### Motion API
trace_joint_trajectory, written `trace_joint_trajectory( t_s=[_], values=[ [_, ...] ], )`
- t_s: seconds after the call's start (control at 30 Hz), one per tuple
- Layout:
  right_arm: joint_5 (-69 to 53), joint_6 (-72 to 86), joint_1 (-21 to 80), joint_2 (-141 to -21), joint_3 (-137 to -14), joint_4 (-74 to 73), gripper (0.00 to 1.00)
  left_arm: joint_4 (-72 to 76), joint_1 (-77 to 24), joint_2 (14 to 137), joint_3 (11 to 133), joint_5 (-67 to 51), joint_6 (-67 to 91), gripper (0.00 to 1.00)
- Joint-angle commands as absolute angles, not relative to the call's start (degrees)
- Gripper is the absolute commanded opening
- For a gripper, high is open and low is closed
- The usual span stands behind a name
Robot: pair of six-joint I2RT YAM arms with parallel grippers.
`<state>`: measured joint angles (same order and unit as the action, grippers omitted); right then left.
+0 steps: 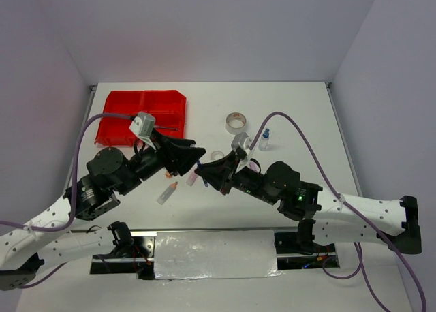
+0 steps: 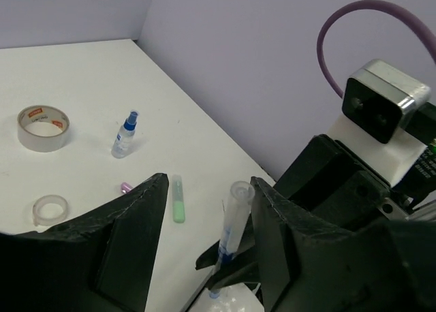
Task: Sort the stationery into containers
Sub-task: Close the pen cap on the pen.
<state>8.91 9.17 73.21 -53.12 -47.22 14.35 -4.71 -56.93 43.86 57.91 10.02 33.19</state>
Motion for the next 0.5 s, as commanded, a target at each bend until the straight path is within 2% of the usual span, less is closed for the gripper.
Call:
trace_joint_trajectory(
  t_s=[0.0, 0.07, 0.17, 0.33, 0.43, 0.47],
  values=[
    [12.13, 9.32, 73.65, -53.35, -48.60, 16.79, 0.00, -2.29, -56.78, 41.75, 58.72, 8.26, 32.96, 0.64],
    [11.87, 9.23, 73.74, -53.79, -49.04, 16.26, 0.00, -1.06, -56.69, 41.22, 58.36, 6.95, 32.52, 0.60],
    [11.69, 9.32, 73.74, -53.79, -48.96, 16.61, 0.00, -1.49, -56.78, 41.48, 59.06, 7.03, 32.17, 0.38],
    [10.90, 9.05, 73.74, -53.96, -49.57, 16.35, 0.00, -1.84, -56.78, 42.36, 59.33, 7.38, 31.90, 0.40],
    [11.34, 8.96, 73.65, -53.79, -49.66, 16.43, 0.00, -1.76, -56.78, 42.89, 59.15, 7.12, 31.99, 0.37],
    [11.51, 8.79, 73.74, -53.70, -49.83, 16.44, 0.00, -1.76, -56.69, 43.15, 58.89, 7.03, 32.17, 0.34]
  ],
)
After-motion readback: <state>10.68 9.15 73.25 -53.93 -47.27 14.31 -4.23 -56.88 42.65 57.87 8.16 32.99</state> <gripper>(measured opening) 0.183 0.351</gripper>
